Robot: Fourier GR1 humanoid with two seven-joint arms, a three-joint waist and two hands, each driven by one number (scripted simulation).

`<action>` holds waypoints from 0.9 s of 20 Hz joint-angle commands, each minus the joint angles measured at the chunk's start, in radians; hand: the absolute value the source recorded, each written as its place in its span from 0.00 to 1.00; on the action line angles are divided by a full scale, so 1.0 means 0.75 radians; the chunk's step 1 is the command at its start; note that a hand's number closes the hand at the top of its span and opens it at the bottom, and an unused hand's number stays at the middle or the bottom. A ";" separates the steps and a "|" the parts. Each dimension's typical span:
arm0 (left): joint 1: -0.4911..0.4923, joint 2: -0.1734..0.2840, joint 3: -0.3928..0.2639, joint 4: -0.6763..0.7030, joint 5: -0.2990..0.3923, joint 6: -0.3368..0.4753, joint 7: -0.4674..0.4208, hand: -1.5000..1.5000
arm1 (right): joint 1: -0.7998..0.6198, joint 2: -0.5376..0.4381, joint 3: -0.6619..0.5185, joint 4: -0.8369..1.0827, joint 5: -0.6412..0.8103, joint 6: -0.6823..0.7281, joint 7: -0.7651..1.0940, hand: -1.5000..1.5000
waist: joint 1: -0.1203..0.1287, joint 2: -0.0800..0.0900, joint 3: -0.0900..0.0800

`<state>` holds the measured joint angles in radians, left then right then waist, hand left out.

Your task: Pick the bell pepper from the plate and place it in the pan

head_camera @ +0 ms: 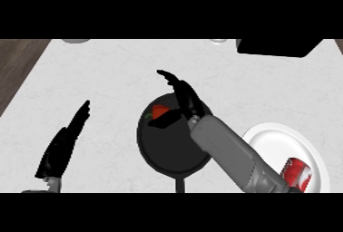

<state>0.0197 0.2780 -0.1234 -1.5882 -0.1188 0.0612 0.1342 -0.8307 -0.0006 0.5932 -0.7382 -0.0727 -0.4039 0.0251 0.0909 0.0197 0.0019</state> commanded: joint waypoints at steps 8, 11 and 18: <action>0.075 0.000 0.042 -0.065 -0.001 0.019 0.031 0.50 | -0.066 -0.041 -0.370 0.213 -0.244 -0.171 -0.258 0.00 | -0.079 -0.015 -0.001; 0.026 -0.039 0.055 0.024 -0.006 0.034 0.007 0.50 | -0.070 -0.138 -0.452 0.220 -0.274 -0.036 -0.358 0.00 | -0.098 -0.017 -0.002; 0.084 -0.023 0.077 -0.039 -0.015 0.020 -0.004 0.50 | 0.089 -0.432 -0.532 0.229 -0.273 0.229 -0.536 0.00 | -0.114 -0.024 -0.002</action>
<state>0.0653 0.2756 -0.0629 -1.6088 -0.1160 0.0652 0.1376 -0.8086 -0.2308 0.2320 -0.5707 -0.2754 -0.3142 -0.3267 0.0136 0.0048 0.0007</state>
